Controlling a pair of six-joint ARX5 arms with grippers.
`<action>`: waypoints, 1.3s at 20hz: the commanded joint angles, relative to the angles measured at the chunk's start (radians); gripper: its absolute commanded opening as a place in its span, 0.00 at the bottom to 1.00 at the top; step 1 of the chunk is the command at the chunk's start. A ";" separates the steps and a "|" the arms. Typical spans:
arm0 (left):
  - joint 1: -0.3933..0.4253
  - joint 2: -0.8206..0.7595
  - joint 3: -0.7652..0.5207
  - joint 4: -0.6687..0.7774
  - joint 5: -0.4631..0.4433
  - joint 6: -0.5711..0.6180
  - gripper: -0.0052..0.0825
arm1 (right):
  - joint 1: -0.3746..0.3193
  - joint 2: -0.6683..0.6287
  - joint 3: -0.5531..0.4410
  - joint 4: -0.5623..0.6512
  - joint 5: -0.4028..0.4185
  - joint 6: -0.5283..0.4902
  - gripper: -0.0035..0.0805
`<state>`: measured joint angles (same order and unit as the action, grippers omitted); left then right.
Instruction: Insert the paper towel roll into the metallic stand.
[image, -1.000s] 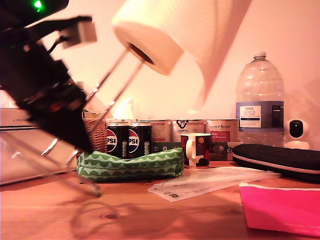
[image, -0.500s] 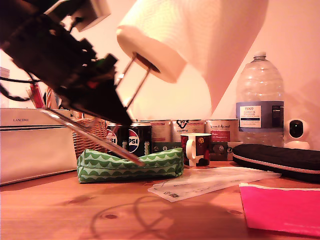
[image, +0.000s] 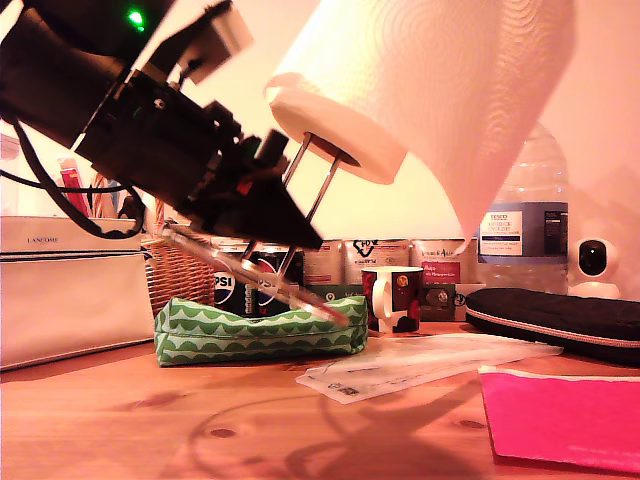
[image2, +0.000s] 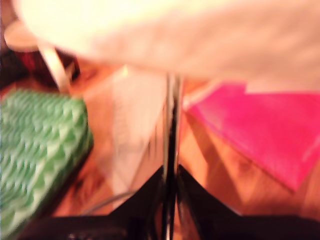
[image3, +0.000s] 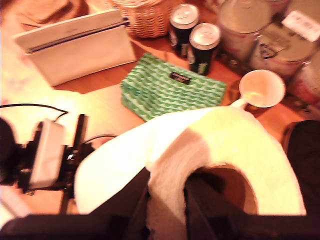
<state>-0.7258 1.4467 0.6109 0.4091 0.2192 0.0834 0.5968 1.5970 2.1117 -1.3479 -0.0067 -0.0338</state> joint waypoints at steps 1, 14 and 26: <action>0.003 0.005 -0.040 0.135 0.011 -0.052 0.03 | 0.001 0.010 -0.002 -0.004 0.092 -0.019 0.03; -0.003 0.242 -0.200 0.666 0.008 -0.174 0.03 | 0.136 0.109 -0.002 -0.003 0.291 -0.026 0.03; 0.016 0.367 -0.198 0.712 -0.026 -0.170 0.03 | 0.138 0.159 -0.002 -0.006 0.304 -0.018 0.03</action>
<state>-0.7258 1.8156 0.4183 1.1191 0.2047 -0.0692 0.7486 1.7355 2.1117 -1.3479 0.2348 -0.0292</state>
